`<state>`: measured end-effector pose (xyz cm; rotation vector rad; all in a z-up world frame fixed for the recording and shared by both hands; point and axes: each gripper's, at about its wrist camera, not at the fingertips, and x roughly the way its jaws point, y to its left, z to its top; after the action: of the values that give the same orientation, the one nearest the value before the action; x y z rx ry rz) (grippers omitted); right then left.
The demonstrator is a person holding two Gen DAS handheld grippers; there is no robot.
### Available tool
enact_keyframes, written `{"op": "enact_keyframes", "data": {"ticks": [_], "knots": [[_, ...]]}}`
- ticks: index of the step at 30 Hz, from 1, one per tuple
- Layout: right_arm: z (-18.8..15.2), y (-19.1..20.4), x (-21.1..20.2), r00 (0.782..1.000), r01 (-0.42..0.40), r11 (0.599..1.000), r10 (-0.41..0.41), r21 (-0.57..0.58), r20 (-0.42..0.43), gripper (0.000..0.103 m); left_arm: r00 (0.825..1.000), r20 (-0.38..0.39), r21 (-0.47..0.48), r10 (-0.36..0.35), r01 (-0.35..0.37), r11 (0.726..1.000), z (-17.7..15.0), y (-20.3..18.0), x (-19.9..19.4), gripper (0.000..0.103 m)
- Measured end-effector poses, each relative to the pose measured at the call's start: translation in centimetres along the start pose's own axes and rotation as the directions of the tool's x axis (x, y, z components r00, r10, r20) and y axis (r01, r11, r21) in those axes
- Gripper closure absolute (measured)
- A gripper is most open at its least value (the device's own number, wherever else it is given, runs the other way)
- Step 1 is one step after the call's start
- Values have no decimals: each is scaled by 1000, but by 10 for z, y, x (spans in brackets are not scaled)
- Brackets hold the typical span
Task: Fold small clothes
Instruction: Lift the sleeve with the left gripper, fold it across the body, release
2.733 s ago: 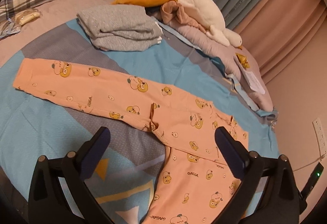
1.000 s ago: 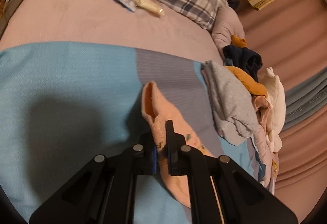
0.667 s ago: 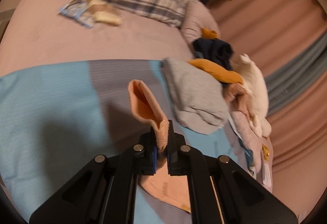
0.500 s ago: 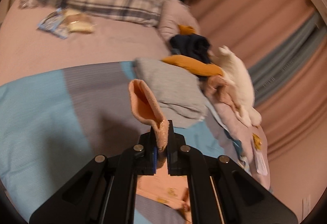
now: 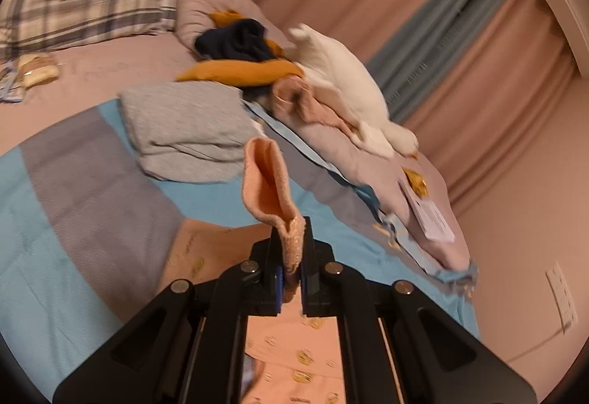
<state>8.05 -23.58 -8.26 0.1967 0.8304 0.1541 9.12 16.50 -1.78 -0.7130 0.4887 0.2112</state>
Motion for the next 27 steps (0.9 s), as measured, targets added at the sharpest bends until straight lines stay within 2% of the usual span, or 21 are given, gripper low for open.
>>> {"op": "enact_keyframes", "data": {"ticks": [7, 13, 20, 27], "knots": [[-1, -10, -2, 1000, 6, 1000, -6, 27, 3, 9, 997, -77, 110, -29, 37, 993, -25, -40, 18, 97], [-3, -17, -1, 1000, 9, 999, -9, 46, 0, 9, 987, -159, 198, -30, 62, 978, -54, -66, 40, 97], [-5, -26, -1, 1000, 14, 998, -14, 66, -5, 9, 966, -258, 266, -31, 102, 958, -88, -88, 66, 97], [-7, -31, 1, 1000, 16, 997, -16, 78, -9, 9, 933, -359, 313, -10, 130, 941, -123, -98, 91, 97]]}}
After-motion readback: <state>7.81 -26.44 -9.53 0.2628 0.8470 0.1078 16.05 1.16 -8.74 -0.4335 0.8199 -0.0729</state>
